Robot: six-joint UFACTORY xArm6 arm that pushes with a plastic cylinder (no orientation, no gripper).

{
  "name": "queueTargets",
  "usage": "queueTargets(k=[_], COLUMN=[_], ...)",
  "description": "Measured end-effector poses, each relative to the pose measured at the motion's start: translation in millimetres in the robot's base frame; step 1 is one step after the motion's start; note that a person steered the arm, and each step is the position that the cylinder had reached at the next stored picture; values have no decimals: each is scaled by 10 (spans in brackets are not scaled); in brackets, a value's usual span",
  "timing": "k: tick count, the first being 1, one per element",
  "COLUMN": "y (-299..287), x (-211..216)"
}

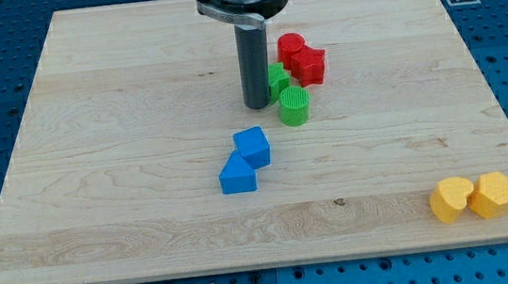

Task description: Place the green circle below to the red star

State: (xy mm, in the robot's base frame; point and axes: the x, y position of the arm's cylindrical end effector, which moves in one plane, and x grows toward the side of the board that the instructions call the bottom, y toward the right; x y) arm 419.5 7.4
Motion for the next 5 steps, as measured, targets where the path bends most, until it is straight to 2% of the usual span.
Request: queueTargets(k=[2, 5], y=[112, 298], x=[274, 344])
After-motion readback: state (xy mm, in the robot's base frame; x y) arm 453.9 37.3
